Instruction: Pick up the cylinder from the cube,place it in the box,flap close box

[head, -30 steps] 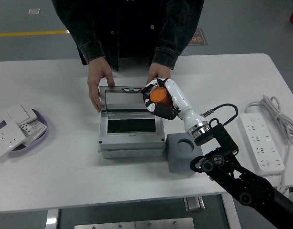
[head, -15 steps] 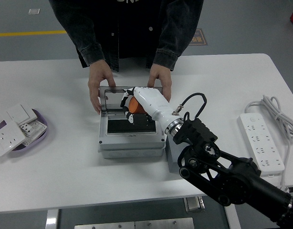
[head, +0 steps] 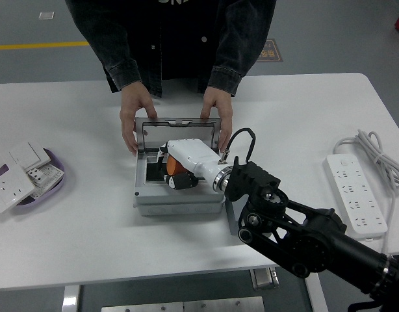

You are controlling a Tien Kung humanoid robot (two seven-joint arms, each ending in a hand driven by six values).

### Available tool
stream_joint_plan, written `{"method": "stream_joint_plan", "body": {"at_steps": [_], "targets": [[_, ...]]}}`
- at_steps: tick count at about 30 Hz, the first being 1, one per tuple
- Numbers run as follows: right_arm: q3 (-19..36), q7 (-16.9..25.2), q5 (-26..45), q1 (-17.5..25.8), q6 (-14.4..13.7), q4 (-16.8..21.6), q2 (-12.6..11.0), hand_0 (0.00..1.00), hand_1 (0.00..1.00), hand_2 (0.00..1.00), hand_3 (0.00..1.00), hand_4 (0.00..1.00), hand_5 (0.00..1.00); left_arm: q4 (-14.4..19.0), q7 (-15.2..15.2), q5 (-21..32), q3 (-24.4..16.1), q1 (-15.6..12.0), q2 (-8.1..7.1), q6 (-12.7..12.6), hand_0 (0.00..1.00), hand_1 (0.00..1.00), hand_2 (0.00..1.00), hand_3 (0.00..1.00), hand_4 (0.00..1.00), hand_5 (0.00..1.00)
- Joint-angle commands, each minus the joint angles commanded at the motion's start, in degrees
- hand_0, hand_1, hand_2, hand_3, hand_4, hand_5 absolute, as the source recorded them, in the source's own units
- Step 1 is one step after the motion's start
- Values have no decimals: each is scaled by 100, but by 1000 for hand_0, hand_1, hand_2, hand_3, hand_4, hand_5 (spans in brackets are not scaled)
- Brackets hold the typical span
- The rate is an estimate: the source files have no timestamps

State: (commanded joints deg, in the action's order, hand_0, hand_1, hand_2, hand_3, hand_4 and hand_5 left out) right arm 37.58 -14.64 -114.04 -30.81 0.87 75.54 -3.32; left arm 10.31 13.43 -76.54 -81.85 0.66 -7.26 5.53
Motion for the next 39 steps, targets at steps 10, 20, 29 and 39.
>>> {"method": "stream_joint_plan", "body": {"at_steps": [10, 20, 29, 39], "targets": [[-17, -77, -13, -19, 200, -19, 15, 823, 731, 761, 751, 632, 285, 0, -3, 15, 23, 11, 3, 3, 639, 662, 577, 636, 730, 317], [32, 14, -22, 29, 107, 22, 13, 843, 735, 765, 781, 710, 330, 0, -13, 35, 50, 16, 12, 5, 638, 662, 578, 636, 729, 317], [223, 509, 847, 175, -237, 217, -214, 851, 731, 758, 785, 756, 358, 0, -36, 93, 101, 17, 21, 4, 638, 662, 579, 636, 729, 314], [592, 847, 2557, -221, -808, 907, -874, 843, 715, 741, 758, 756, 356, 0, -30, 67, 78, -9, 8, 5, 639, 662, 579, 636, 729, 314]]}}
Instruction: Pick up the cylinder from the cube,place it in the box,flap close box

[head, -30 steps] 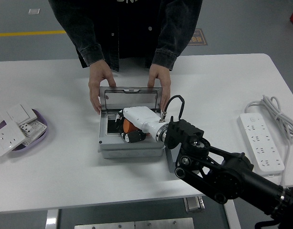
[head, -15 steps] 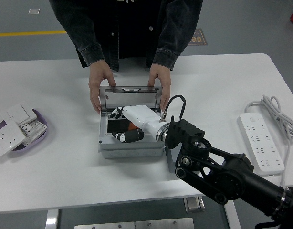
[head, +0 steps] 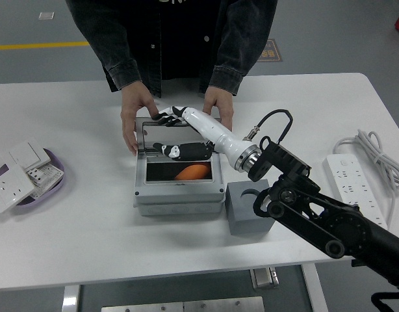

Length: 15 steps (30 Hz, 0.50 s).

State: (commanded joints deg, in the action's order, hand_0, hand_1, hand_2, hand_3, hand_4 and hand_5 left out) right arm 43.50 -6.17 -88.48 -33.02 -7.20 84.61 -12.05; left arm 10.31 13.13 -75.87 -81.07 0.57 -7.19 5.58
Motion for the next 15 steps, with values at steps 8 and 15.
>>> {"method": "stream_joint_plan", "body": {"at_steps": [8, 15], "targets": [[31, -149, 295, -588, 16, -648, -82, 722, 638, 697, 699, 734, 377, 0, 1, -31, -5, 31, -25, 5, 639, 662, 578, 636, 728, 312], [-427, -106, 579, -816, 49, -1305, -38, 690, 624, 686, 697, 728, 374, 0, 22, -114, -54, 50, -35, 11, 638, 662, 578, 636, 728, 311]]}}
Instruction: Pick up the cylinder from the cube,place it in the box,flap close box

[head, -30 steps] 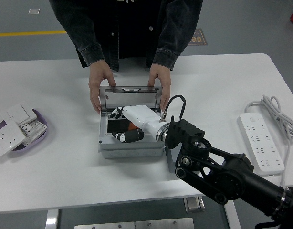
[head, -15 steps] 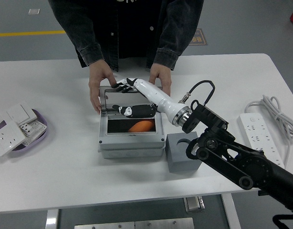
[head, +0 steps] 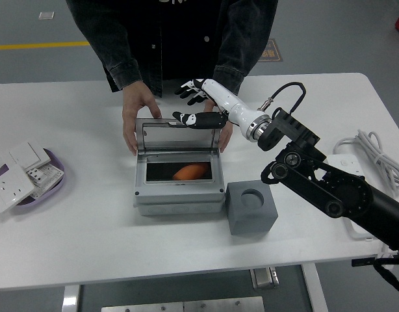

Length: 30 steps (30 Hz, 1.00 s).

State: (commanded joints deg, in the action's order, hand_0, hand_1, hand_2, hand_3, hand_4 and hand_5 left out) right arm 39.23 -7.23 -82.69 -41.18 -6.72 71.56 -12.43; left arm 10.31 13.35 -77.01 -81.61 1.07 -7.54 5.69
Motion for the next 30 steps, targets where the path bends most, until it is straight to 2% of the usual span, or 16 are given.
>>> {"method": "stream_joint_plan", "body": {"at_steps": [3, 7, 20, 24, 30], "targets": [[-119, 37, 139, 15, 2, -10, -21, 690, 624, 686, 697, 728, 374, 0, -2, -28, -12, 19, 10, 5, 638, 662, 578, 636, 728, 311], [-227, 52, 253, 66, -28, 178, -152, 689, 623, 684, 697, 718, 367, 0, -11, -42, -14, 34, 18, 8, 638, 662, 578, 635, 728, 310], [-516, 20, 480, 595, -207, 1316, -859, 678, 620, 683, 697, 712, 370, 0, -11, -16, -35, -7, 6, -3, 638, 662, 577, 635, 726, 305], [-569, 67, 452, 740, -100, 1495, -946, 675, 619, 682, 698, 703, 380, 0, -30, 29, 20, 2, 7, -1, 637, 662, 576, 635, 726, 304], [-678, 87, 475, 879, 91, 1542, -1025, 665, 617, 681, 699, 692, 380, 0, -36, 51, 45, 14, -4, -1, 637, 662, 576, 635, 725, 303]]}}
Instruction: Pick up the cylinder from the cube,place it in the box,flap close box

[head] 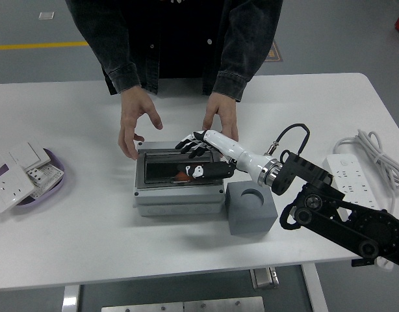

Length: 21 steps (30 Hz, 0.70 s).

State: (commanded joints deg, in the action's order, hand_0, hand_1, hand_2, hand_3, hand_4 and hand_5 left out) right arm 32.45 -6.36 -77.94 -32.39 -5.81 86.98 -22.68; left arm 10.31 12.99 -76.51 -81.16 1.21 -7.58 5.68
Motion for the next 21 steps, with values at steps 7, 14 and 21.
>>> {"method": "stream_joint_plan", "body": {"at_steps": [7, 14, 21], "targets": [[166, -16, -73, 130, 138, -3, -22, 665, 618, 687, 699, 674, 375, 0, 6, -3, -5, 2, 4, 1, 637, 661, 576, 635, 726, 301], [1023, 27, -461, 579, 34, 171, -36, 667, 621, 688, 700, 633, 414, 0, 2, 11, 16, -7, -7, 4, 637, 661, 576, 634, 724, 300], [2323, 420, -572, 1450, -249, 404, 179, 663, 620, 689, 701, 654, 393, 0, 5, 112, 66, -78, -42, -7, 638, 661, 577, 635, 724, 300]]}}
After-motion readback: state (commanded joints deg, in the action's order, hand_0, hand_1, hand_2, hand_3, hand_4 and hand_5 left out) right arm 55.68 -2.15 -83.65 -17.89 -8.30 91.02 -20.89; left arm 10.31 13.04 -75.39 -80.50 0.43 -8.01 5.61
